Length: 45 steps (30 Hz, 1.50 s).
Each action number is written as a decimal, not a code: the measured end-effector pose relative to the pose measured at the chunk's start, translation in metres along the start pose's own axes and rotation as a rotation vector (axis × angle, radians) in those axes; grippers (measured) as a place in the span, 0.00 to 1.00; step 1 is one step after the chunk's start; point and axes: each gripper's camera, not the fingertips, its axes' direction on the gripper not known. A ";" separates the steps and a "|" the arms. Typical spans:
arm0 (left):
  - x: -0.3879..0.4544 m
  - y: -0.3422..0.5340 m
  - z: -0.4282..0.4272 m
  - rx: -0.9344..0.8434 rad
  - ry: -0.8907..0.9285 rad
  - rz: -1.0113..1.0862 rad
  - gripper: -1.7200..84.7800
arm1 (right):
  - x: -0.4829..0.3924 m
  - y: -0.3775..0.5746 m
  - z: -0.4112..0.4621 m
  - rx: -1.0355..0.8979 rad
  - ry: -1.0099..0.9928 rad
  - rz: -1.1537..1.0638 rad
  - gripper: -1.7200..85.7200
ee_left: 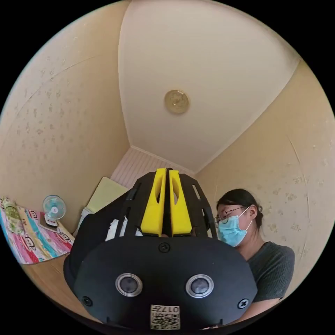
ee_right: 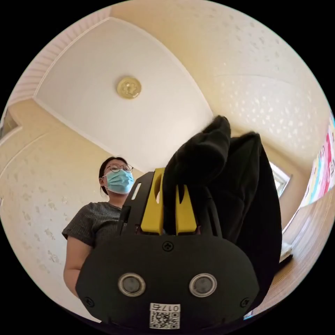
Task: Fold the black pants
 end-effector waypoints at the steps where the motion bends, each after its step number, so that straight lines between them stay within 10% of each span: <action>1: -0.004 0.003 -0.011 -0.017 -0.076 0.002 0.01 | -0.025 -0.014 0.001 -0.020 0.056 -0.089 0.03; 6: -0.060 0.075 -0.045 -0.355 -0.674 0.016 0.01 | -0.091 -0.055 0.077 -0.326 0.399 -0.331 0.02; 12: -0.168 0.208 -0.044 -0.716 -0.666 -0.222 0.05 | -0.081 -0.034 0.182 -0.612 0.585 -0.498 0.02; 18: -0.189 0.254 -0.061 -0.553 -0.526 -0.256 0.12 | 0.000 0.035 0.248 -0.820 0.629 -0.458 0.02; 23: -0.152 0.268 0.026 -0.722 -0.296 -0.111 0.21 | 0.084 0.073 0.298 -0.730 1.154 -0.278 0.01; 32: -0.131 0.350 0.115 -0.804 -0.788 0.141 0.28 | 0.098 0.170 0.398 -0.600 1.446 -0.483 0.02; 45: -0.142 0.294 0.045 -0.440 -0.137 0.078 0.07 | 0.036 0.244 0.319 -0.675 1.152 -0.663 0.11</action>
